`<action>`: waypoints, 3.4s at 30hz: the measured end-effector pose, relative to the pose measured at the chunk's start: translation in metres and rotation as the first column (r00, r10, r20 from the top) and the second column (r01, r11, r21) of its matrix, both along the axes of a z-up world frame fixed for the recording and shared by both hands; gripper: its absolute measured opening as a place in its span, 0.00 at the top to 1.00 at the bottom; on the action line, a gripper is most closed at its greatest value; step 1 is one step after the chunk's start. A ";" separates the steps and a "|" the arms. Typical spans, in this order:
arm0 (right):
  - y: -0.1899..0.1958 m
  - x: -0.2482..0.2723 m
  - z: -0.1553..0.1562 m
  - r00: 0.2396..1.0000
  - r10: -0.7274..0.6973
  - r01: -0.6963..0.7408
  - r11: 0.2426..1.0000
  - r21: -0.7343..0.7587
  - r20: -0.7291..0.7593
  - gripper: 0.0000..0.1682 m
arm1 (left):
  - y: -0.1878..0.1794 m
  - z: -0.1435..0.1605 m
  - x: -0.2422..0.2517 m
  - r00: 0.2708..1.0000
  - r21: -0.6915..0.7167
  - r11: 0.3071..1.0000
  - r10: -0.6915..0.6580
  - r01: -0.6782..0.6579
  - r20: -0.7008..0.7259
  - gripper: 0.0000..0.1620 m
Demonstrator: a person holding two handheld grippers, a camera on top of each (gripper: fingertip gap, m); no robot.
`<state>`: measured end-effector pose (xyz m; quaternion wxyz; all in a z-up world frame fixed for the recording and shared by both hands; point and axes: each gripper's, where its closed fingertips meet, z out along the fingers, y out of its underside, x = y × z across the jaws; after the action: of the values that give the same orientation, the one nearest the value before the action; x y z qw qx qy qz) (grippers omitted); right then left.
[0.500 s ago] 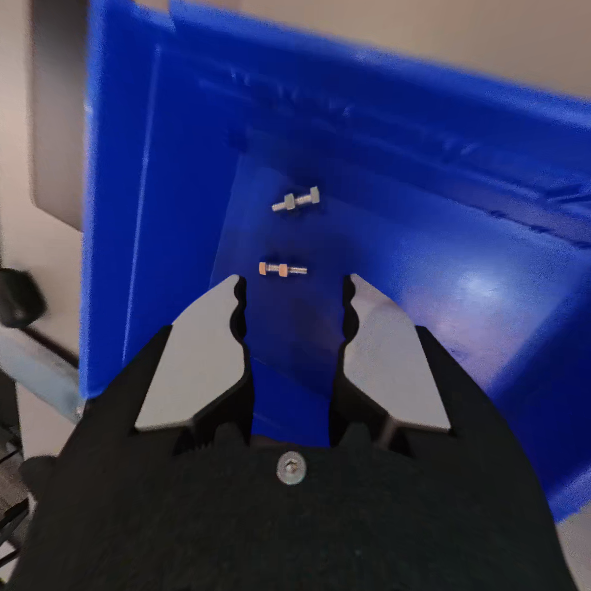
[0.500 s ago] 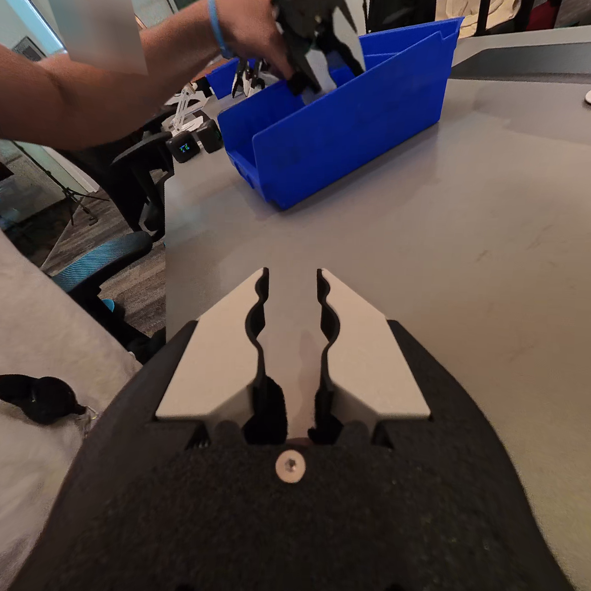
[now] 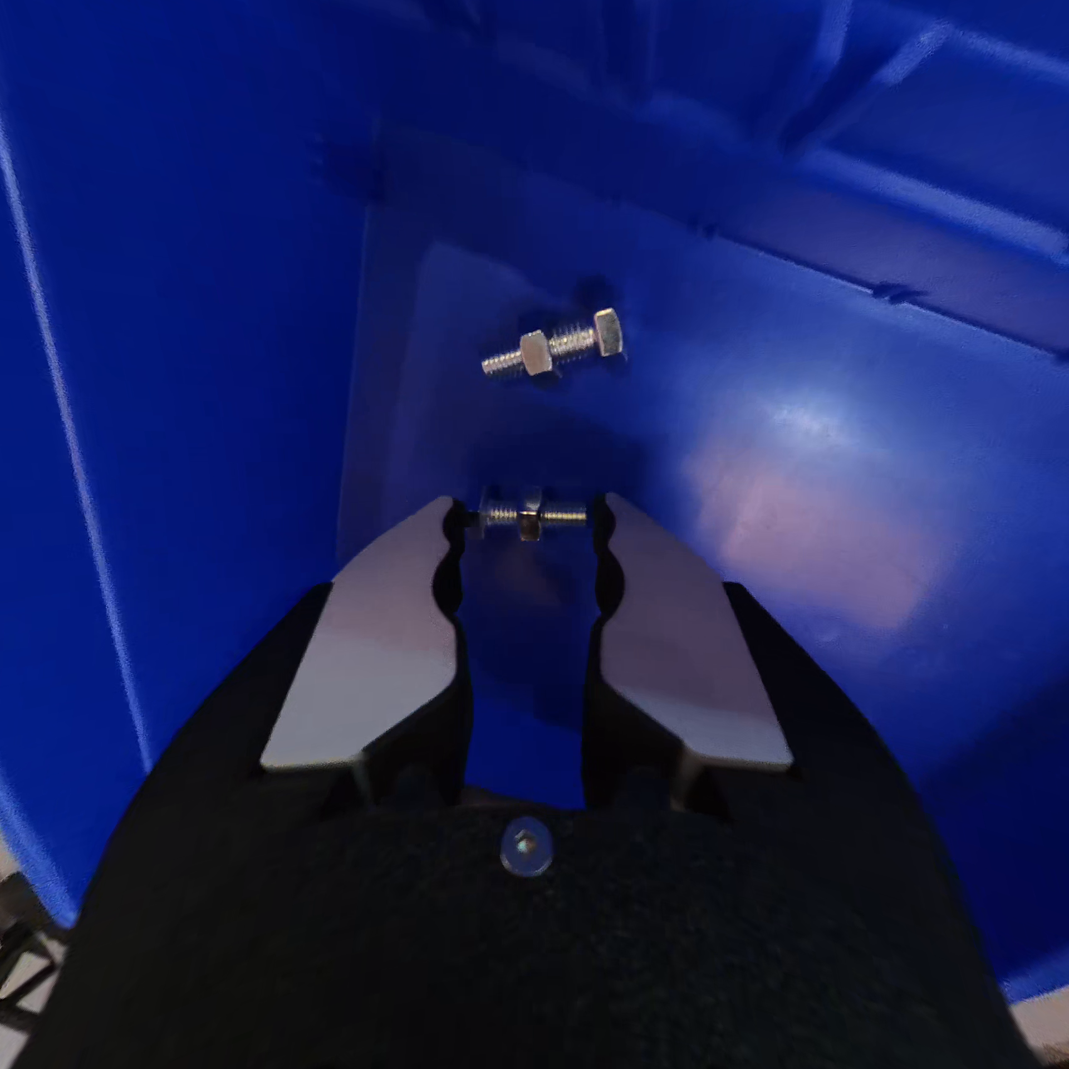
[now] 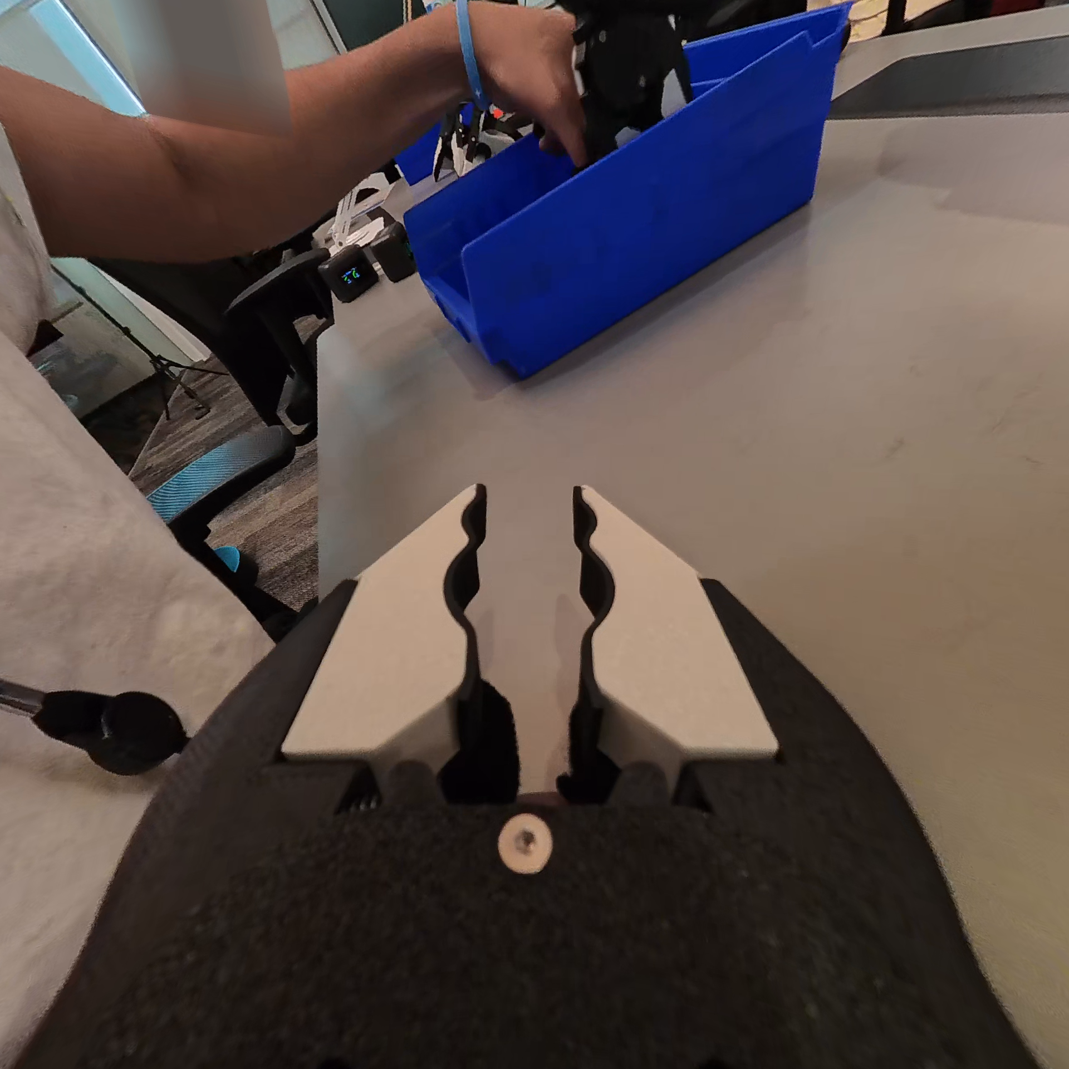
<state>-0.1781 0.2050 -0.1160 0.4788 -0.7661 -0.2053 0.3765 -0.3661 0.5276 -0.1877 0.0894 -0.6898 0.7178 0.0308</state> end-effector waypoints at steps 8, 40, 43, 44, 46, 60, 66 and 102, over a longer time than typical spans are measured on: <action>-0.005 -0.005 0.005 0.999 0.015 -0.015 1.000 0.003 -0.030 0.83 | -0.003 0.002 -0.006 0.998 0.006 0.997 0.070 -0.070 0.001 0.75; -0.010 -0.060 0.062 0.916 0.156 -0.333 0.812 0.480 0.370 0.87 | -0.345 0.148 0.130 0.743 -0.855 0.219 0.423 0.471 0.518 0.76; -0.010 -0.060 0.062 0.914 0.137 -0.330 0.799 0.503 0.382 0.90 | -0.346 0.148 0.130 0.748 -0.856 0.209 0.419 0.473 0.515 0.76; -0.009 -0.059 0.063 0.916 0.129 -0.324 0.796 0.512 0.380 0.90 | -0.345 0.148 0.131 0.747 -0.860 0.198 0.429 0.471 0.508 0.76; -0.005 -0.057 0.060 0.917 0.113 -0.310 0.806 0.505 0.382 0.90 | -0.341 0.146 0.134 0.739 -0.866 0.198 0.456 0.459 0.496 0.76; 0.033 -0.018 0.045 0.956 0.195 -0.176 0.979 0.102 -0.221 0.90 | -0.302 0.137 0.187 0.286 -0.583 0.719 0.508 0.379 0.812 0.70; 0.043 0.000 0.038 0.977 0.103 -0.091 0.993 0.071 -0.188 0.90 | -0.310 0.140 0.180 0.237 -0.509 0.800 0.452 0.318 0.860 0.62; 0.015 -0.019 0.047 0.975 0.161 -0.138 0.979 0.153 -0.151 0.90 | -0.331 0.140 0.186 0.120 -0.439 0.876 0.423 0.198 0.898 0.57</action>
<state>-0.1974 0.2200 -0.0691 0.5173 -0.6792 -0.2489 0.4573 -0.1799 0.1968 -0.0475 0.3712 -0.5881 0.4037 -0.5944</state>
